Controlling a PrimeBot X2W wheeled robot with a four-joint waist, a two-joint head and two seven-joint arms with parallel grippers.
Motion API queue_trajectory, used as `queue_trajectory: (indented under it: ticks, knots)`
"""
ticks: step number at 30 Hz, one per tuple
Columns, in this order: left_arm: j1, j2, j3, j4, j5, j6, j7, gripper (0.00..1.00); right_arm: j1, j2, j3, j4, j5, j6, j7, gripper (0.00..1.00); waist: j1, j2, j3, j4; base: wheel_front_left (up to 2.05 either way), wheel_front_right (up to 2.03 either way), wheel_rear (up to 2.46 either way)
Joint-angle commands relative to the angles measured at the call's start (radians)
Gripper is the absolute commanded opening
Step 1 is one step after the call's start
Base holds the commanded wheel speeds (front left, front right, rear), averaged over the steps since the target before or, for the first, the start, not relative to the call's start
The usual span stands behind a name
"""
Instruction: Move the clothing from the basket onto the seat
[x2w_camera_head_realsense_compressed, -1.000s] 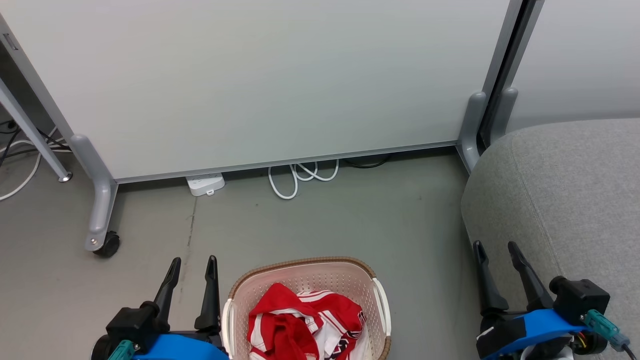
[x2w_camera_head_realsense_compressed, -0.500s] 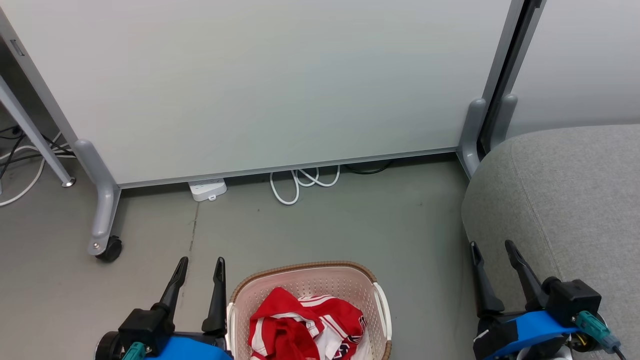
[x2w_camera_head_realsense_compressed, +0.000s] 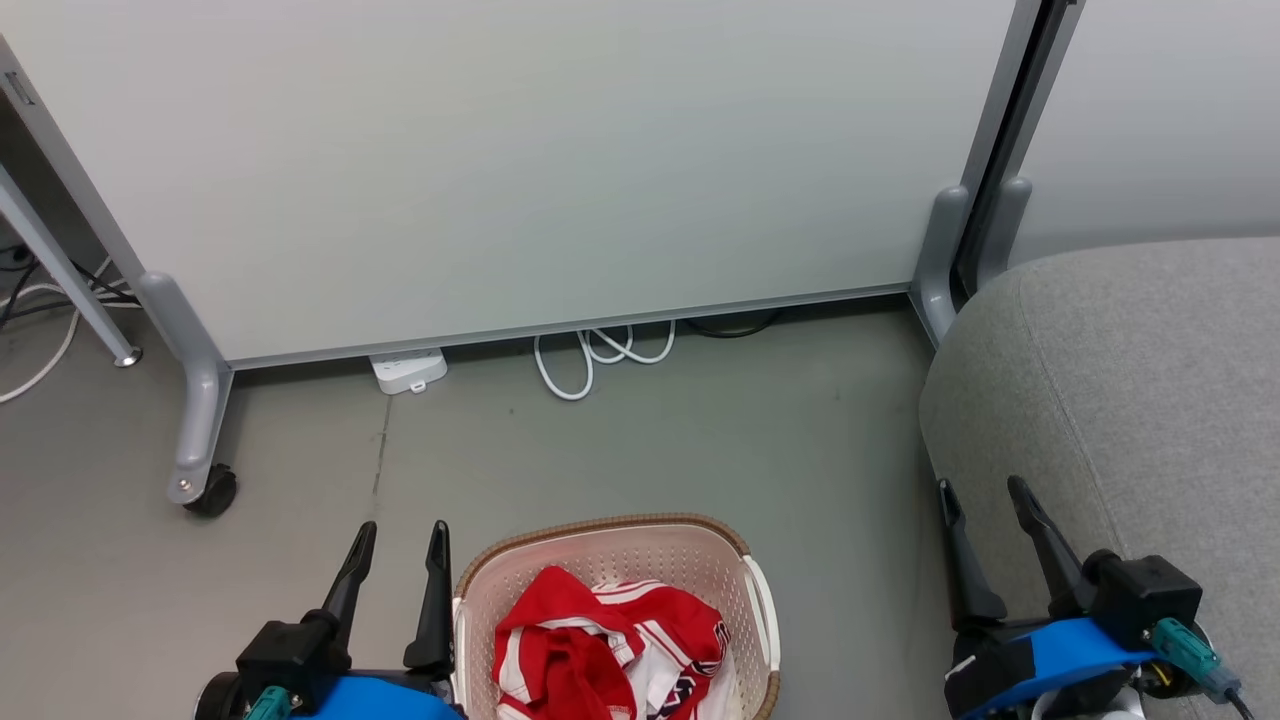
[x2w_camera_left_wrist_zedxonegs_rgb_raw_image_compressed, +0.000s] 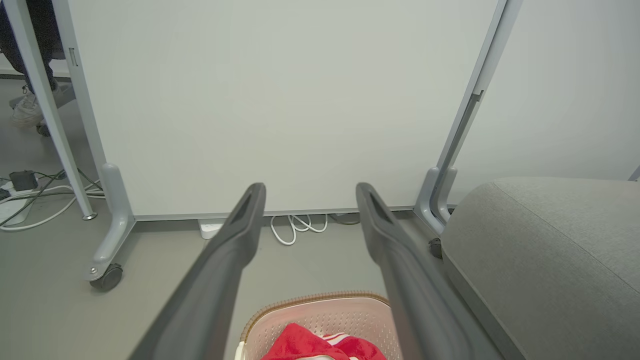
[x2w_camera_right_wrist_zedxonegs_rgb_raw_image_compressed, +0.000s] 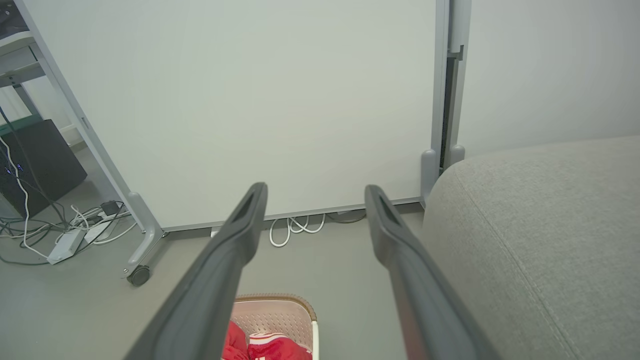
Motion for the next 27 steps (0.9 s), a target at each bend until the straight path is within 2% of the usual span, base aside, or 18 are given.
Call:
queue_trajectory:
  ticks: [1, 7, 19, 27]
  knots:
    - [-0.016, 0.004, -0.002, 0.01, -0.006, 0.004, -0.003, 1.0, -0.013, -0.004, 0.002, -0.011, 0.0, 0.002, 0.002, 1.0, 0.0001, 0.0, 0.017, -0.007, 0.0, 0.0, 0.0]
    - [-0.073, 0.003, -0.013, 0.104, -0.041, 0.001, -0.003, 1.0, -0.09, -0.004, 0.03, -0.05, -0.005, 0.001, 0.005, 1.0, 0.0001, 0.0, 0.128, -0.062, 0.0, 0.0, 0.0]
    - [-0.274, 0.039, -0.02, 0.381, -0.04, -0.012, 0.076, 1.0, -0.286, -0.004, 0.141, -0.039, 0.027, 0.001, -0.056, 1.0, 0.0001, 0.0, 0.425, -0.245, 0.0, 0.0, 0.0]
    - [-0.411, 0.062, 0.0, 0.547, -0.047, 0.035, 0.126, 1.0, -0.341, -0.003, 0.163, 0.003, 0.1, 0.001, -0.104, 1.0, 0.0001, 0.0, 0.58, -0.299, 0.0, 0.0, 0.0]
